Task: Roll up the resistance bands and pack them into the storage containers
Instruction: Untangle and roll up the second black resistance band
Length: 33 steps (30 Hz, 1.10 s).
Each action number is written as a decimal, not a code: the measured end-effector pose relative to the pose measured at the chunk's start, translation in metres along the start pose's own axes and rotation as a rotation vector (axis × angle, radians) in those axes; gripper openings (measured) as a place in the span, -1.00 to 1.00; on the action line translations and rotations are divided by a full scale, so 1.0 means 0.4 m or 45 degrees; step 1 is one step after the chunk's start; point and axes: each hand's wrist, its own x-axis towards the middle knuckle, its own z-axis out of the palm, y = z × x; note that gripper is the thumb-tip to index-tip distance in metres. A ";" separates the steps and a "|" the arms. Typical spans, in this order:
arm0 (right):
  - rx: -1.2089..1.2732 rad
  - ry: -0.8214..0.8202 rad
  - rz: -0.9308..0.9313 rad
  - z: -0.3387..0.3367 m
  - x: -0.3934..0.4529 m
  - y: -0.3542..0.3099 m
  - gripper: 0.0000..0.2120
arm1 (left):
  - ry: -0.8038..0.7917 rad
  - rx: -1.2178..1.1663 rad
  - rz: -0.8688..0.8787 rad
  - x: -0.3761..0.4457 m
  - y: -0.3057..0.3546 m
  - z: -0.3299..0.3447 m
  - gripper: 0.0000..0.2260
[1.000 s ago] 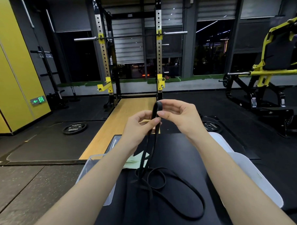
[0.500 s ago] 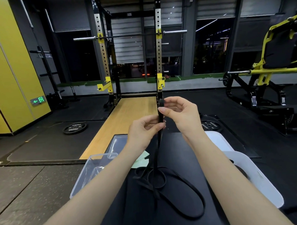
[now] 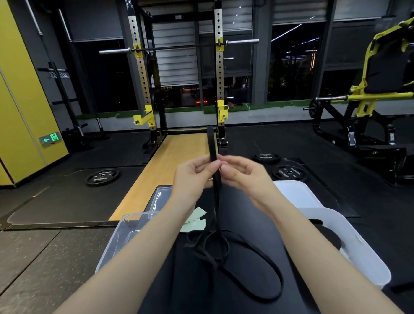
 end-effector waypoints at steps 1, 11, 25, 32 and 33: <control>0.024 -0.058 0.035 0.000 -0.010 0.012 -0.64 | -0.014 -0.043 -0.001 0.005 0.005 -0.003 -0.86; -0.013 -0.077 0.087 0.011 -0.017 0.019 -0.91 | -0.101 0.000 0.075 0.043 0.044 -0.004 -0.87; -0.003 -0.129 0.210 0.023 -0.022 -0.013 -0.92 | -0.162 0.045 0.064 0.070 0.066 0.001 -0.90; -0.057 -0.030 0.164 0.025 -0.010 -0.023 -0.97 | -0.151 0.011 0.055 0.073 0.077 0.015 -0.83; -0.065 -0.007 0.154 0.026 -0.008 -0.022 -0.97 | -0.139 0.008 0.044 0.073 0.074 0.015 -0.81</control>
